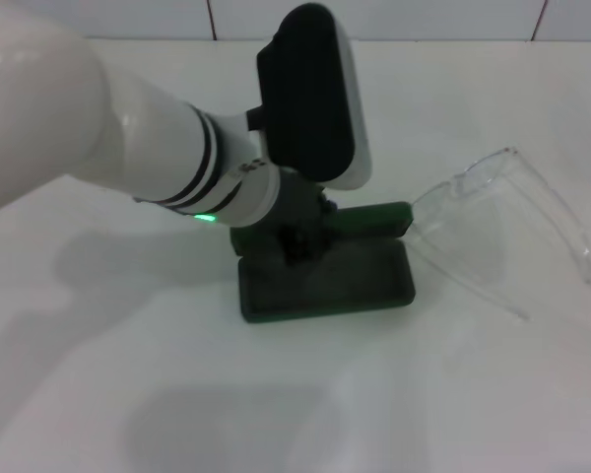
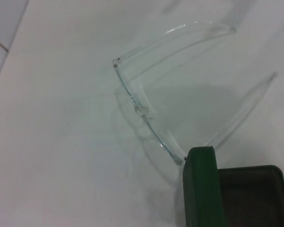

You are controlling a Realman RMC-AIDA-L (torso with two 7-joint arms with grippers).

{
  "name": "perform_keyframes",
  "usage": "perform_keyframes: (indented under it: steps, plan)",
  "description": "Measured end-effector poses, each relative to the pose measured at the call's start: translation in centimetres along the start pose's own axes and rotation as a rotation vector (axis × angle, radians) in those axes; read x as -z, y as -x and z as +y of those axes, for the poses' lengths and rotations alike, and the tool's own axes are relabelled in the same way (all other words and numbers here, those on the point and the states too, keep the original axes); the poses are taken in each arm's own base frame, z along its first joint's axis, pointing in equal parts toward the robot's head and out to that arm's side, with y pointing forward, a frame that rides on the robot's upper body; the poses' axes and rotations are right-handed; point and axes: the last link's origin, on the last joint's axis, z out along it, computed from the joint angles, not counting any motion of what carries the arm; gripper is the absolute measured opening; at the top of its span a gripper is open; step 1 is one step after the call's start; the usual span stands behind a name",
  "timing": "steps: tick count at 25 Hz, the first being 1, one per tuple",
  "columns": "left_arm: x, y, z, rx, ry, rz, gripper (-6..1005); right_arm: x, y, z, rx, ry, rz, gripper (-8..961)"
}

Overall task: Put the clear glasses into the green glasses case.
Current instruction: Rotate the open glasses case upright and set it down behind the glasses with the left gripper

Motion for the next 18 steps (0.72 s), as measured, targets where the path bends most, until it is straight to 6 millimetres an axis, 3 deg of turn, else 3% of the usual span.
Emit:
perform_keyframes:
  steps: [18]
  plan:
    - [-1.1,-1.1,-0.6,-0.005,-0.04,0.031,220,0.0,0.0,0.2,0.004,0.016,-0.004,811]
